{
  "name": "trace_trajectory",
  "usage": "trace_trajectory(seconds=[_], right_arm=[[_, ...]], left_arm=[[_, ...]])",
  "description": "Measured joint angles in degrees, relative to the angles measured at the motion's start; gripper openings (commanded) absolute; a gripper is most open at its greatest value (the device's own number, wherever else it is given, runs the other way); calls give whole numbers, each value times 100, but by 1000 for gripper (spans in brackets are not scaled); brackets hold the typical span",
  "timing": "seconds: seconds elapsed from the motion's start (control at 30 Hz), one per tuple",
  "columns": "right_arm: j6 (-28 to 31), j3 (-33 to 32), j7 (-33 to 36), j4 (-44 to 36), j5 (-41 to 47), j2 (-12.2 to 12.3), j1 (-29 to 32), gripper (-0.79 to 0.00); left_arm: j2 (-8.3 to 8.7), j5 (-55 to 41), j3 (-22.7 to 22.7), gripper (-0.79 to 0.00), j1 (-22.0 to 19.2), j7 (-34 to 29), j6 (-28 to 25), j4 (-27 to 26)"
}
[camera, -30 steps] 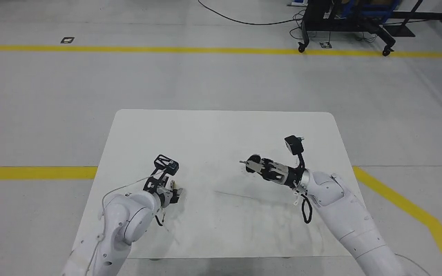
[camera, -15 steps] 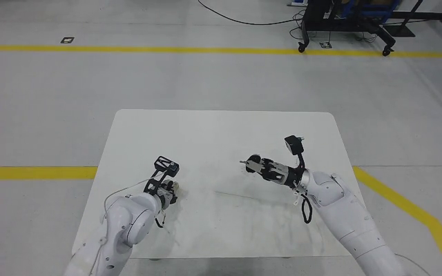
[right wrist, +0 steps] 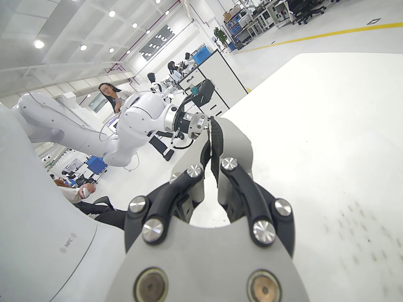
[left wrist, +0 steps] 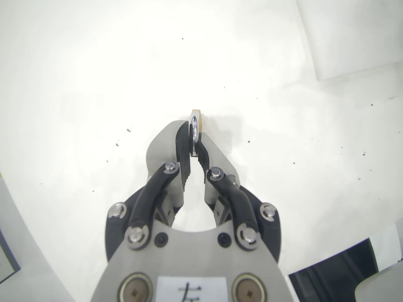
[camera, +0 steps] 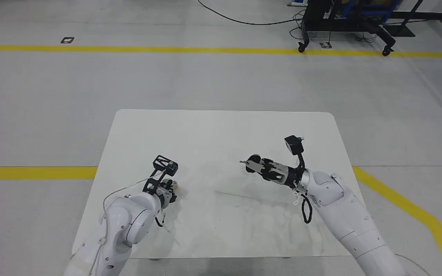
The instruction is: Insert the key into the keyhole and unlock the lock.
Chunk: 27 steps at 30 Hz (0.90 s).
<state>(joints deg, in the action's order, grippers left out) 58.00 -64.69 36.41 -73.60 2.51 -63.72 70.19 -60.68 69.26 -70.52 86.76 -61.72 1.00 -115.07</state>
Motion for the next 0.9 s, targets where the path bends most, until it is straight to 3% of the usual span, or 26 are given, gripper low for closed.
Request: trace_trajectory(seconds=[0.07, 0.37, 0.5, 0.7, 0.73, 0.8, 0.9], right_arm=[[0, 0, 0, 0, 0, 0, 0, -785], [0, 0, 0, 0, 0, 0, 0, -785], [0, 0, 0, 0, 0, 0, 0, -785], [0, 0, 0, 0, 0, 0, 0, -785], [0, 0, 0, 0, 0, 0, 0, -785], [0, 0, 0, 0, 0, 0, 0, -785], [0, 0, 0, 0, 0, 0, 0, -785]], left_arm=[[-5, -6, 12, -563, -17, -34, -14, 28], [-25, -28, 4, -551, -51, -24, -38, 48], [-31, -88, -35, -619, -88, 9, -75, 107], [-47, -123, -16, -628, -163, 42, -125, 208], [-50, -124, -8, -650, -177, 35, -130, 220], [-56, -126, 6, -785, -215, 17, -145, 247], [-64, -124, 19, -785, -265, -11, -164, 272]])
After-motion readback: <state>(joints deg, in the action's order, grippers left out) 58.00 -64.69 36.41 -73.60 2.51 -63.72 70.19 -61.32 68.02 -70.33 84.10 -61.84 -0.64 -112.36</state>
